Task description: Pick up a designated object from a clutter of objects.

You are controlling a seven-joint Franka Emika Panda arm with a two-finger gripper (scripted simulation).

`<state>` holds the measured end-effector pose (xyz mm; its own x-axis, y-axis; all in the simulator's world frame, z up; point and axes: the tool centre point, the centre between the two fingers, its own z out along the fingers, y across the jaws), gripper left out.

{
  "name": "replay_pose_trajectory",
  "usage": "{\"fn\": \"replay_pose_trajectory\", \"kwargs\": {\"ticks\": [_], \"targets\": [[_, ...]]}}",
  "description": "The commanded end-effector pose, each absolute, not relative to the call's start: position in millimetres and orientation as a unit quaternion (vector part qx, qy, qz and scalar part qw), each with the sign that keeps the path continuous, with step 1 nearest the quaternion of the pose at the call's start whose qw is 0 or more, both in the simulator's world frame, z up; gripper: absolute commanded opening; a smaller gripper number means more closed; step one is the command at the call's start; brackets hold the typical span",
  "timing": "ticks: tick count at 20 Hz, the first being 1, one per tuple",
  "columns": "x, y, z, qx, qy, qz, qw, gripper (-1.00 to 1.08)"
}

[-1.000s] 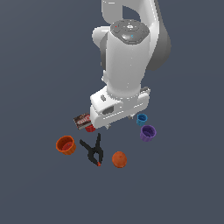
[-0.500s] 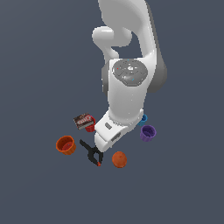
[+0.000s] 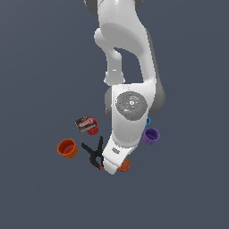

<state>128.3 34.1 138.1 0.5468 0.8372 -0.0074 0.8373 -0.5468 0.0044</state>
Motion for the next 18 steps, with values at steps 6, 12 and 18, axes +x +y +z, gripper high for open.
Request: {"fn": "replay_pose_trajectory", "kwargs": {"ticks": [6, 12, 18], "targets": [[139, 36, 108, 0.848, 0.530, -0.001, 0.001, 1.00], [142, 36, 98, 0.837, 0.548, 0.000, 0.000, 1.00], [141, 36, 94, 0.837, 0.547, 0.000, 0.000, 1.00]]}}
